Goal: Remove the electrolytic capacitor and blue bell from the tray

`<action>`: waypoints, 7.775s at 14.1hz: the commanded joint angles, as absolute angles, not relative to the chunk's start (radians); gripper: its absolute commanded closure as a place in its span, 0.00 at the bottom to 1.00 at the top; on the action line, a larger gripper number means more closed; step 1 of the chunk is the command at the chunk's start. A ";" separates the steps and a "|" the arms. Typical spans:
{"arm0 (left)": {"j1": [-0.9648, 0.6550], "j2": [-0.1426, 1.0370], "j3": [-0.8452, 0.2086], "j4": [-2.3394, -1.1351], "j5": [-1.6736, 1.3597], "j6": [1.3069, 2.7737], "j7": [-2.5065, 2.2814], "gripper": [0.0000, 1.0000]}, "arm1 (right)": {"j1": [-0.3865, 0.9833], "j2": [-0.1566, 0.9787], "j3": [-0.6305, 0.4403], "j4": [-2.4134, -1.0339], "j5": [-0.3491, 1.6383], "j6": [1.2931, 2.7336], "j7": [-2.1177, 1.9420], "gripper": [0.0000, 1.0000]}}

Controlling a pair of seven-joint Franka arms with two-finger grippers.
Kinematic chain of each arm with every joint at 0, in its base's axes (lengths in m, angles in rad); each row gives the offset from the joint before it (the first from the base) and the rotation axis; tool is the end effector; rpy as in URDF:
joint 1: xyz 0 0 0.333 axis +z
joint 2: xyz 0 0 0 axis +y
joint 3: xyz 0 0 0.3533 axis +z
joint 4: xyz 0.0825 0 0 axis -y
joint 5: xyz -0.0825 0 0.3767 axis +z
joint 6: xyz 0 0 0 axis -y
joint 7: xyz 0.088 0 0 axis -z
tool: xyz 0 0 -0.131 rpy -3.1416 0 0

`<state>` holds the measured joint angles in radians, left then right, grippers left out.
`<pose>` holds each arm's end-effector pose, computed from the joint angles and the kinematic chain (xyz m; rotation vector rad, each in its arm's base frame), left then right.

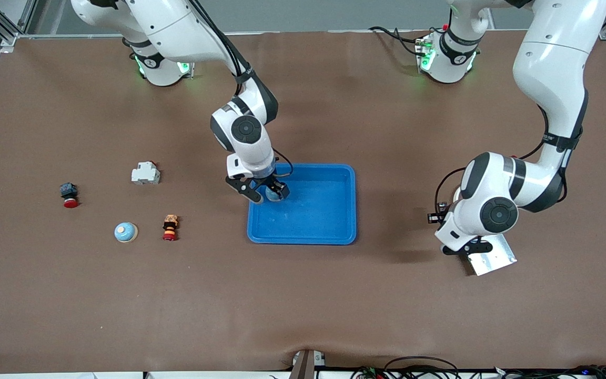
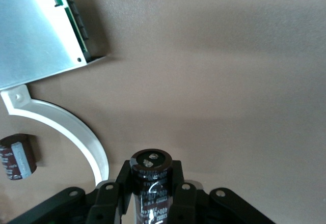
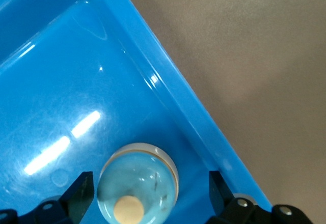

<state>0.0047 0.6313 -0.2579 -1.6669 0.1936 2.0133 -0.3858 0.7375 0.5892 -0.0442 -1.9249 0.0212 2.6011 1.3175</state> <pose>0.6480 -0.1331 0.2406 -3.0305 -0.0822 0.3719 0.5005 0.4178 0.2019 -2.9202 0.9570 -0.0885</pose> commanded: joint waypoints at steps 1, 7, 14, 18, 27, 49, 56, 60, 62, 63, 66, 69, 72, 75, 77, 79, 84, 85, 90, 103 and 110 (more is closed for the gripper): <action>0.020 0.646 -0.264 -1.677 0.212 2.043 -0.373 0.93 | 0.758 0.604 -0.063 -1.907 0.003 2.605 1.353 0.00; 0.029 0.667 -0.264 -1.675 0.204 2.063 -0.376 0.93 | 0.765 0.624 -0.063 -1.885 0.003 2.606 1.382 0.00; 0.031 0.689 -0.264 -1.674 0.201 2.092 -0.380 0.90 | 0.767 0.635 -0.063 -1.867 0.003 2.602 1.390 0.00; 0.031 0.693 -0.264 -1.674 0.201 2.103 -0.385 0.90 | 0.765 0.635 -0.061 -1.864 -0.008 2.599 1.379 0.54; 0.028 0.701 -0.262 -1.675 0.201 2.118 -0.391 0.78 | 0.753 0.630 -0.060 -1.847 -0.003 2.565 1.371 1.00; 0.031 0.692 -0.261 -1.675 0.202 2.100 -0.399 0.00 | 0.350 0.173 -0.058 -2.008 0.012 2.093 0.571 1.00; 0.080 0.632 -0.267 -1.683 0.202 2.043 -0.376 0.00 | 0.217 0.045 -0.060 -2.155 0.012 2.095 0.312 1.00; 0.120 0.549 -0.271 -1.756 0.201 2.043 -0.347 0.00 | 0.089 -0.009 -0.061 -2.204 0.012 2.092 0.094 1.00; 0.181 0.497 -0.300 -1.813 0.199 2.043 -0.284 0.00 | 0.017 -0.015 -0.061 -2.215 0.012 2.091 -0.019 1.00; 0.228 0.468 -0.337 -1.840 0.199 2.043 -0.278 0.00 | -0.026 -0.014 -0.061 -2.220 0.012 2.092 -0.079 1.00; 0.426 0.384 -0.478 -1.897 0.193 2.034 -0.183 0.00 | -0.122 -0.002 -0.061 -2.221 0.014 2.097 -0.201 1.00; 0.618 0.313 -0.616 -1.908 0.183 1.929 -0.105 0.00 | -0.198 0.012 -0.063 -2.232 0.051 2.129 -0.325 1.00; 0.710 0.224 -0.666 -1.908 0.140 1.832 -0.058 0.00 | -0.242 0.038 -0.063 -2.235 0.054 2.174 -0.405 1.00; 0.712 0.128 -0.666 -1.908 0.069 1.769 -0.051 0.00 | -0.262 0.066 -0.063 -2.267 0.054 2.255 -0.422 1.00; 0.712 0.085 -0.666 -1.908 0.032 1.749 -0.052 0.00 | -0.264 0.077 -0.061 -2.298 0.055 2.318 -0.429 1.00; 0.712 0.046 -0.666 -1.907 0.017 1.724 -0.052 0.00 | -0.276 0.106 -0.061 -2.299 0.113 2.332 -0.474 1.00; 0.712 -0.043 -0.663 -1.873 -0.021 1.677 -0.051 0.00 | -0.296 0.150 -0.064 -2.299 0.199 2.379 -0.581 1.00; 0.712 -0.049 -0.661 -1.856 -0.047 1.672 -0.054 0.00 | -0.296 0.159 -0.064 -2.299 0.199 2.385 -0.581 1.00; 0.709 -0.038 -0.669 -1.743 -0.052 1.611 -0.051 0.00 | -0.296 0.179 -0.064 -2.298 0.199 2.411 -0.583 1.00; 0.709 -0.028 -0.667 -1.715 -0.041 1.621 -0.052 0.00 | -0.296 0.225 -0.064 -2.335 0.199 2.505 -0.583 1.00; 0.706 -0.028 -0.667 -1.715 -0.041 1.621 -0.052 0.00 | -0.296 0.244 -0.063 -2.362 0.201 2.568 -0.583 1.00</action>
<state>0.6994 -0.0298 -0.6615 -1.7297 -0.0338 1.6329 -0.0685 -0.2792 0.2436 -0.0766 -2.3533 0.1748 2.5525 -0.5547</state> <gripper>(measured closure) 0.000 0.330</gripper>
